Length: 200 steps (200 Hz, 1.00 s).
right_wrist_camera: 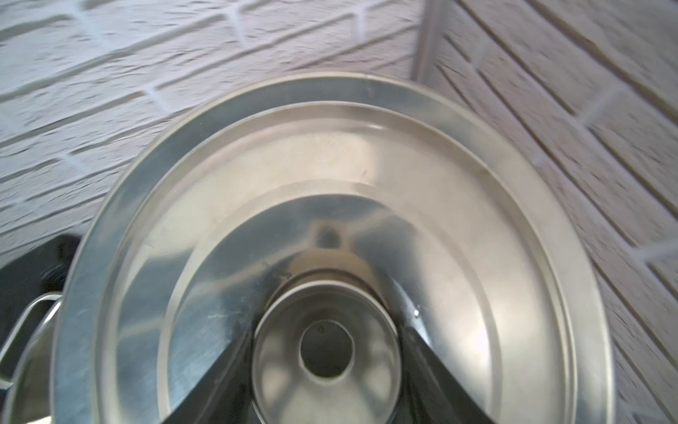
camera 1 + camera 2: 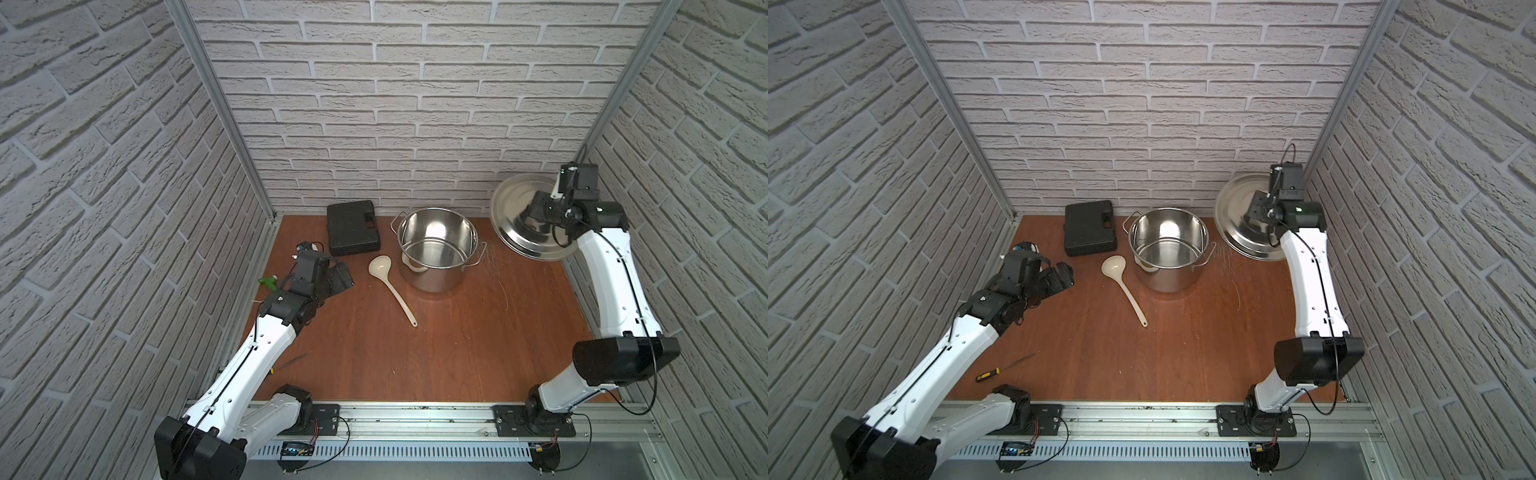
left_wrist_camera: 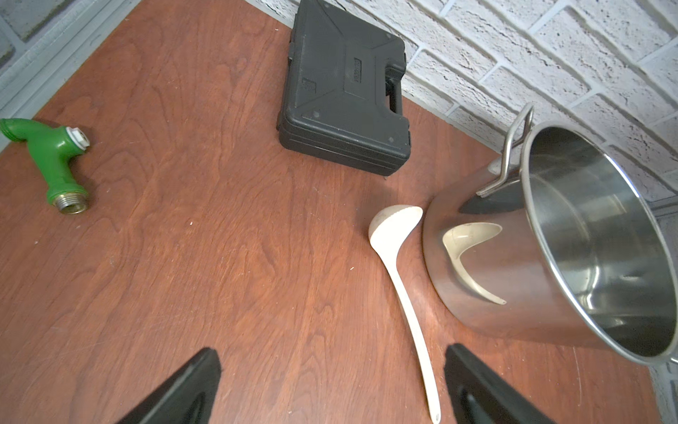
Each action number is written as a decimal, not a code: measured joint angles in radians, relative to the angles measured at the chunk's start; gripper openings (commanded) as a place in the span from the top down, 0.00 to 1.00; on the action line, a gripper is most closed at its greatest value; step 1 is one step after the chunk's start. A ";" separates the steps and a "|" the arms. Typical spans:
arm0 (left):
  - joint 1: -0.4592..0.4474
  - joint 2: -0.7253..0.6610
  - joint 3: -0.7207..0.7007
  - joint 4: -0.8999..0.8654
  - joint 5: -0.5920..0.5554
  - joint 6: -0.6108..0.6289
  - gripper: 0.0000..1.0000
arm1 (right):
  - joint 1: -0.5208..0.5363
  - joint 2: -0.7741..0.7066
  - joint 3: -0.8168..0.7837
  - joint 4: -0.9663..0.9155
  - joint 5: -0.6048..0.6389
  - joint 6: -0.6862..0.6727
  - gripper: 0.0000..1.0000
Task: Stir the soup with a spoon
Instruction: Place the lid at the center of the board.
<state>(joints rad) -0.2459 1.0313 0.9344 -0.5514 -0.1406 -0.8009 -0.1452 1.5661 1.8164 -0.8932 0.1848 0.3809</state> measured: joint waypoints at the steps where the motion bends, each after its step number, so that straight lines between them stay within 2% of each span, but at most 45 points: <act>1: 0.000 0.002 0.000 0.002 0.001 0.002 0.02 | -0.005 -0.003 -0.007 0.001 -0.001 0.002 0.97; 25: 0.002 0.033 0.000 0.024 0.034 0.016 0.02 | -0.100 -0.036 -0.206 0.032 -0.025 0.056 0.97; 60: 0.008 0.085 0.000 0.063 0.090 0.019 0.02 | -0.105 0.018 -0.359 0.071 -0.082 0.082 0.97; 100: 0.008 0.106 -0.018 0.092 0.139 0.011 0.02 | -0.100 0.120 -0.456 0.159 -0.124 0.100 0.97; 146: 0.008 0.090 -0.118 0.117 0.175 -0.043 0.02 | -0.098 0.223 -0.513 0.248 -0.124 0.102 0.97; 200: 0.007 0.092 -0.137 0.138 0.216 -0.119 0.03 | -0.075 0.248 -0.568 0.367 -0.095 0.103 0.97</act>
<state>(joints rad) -0.2386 1.1233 0.7979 -0.4133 0.0753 -0.9195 -0.2199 1.8145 1.2480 -0.5266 0.0902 0.4839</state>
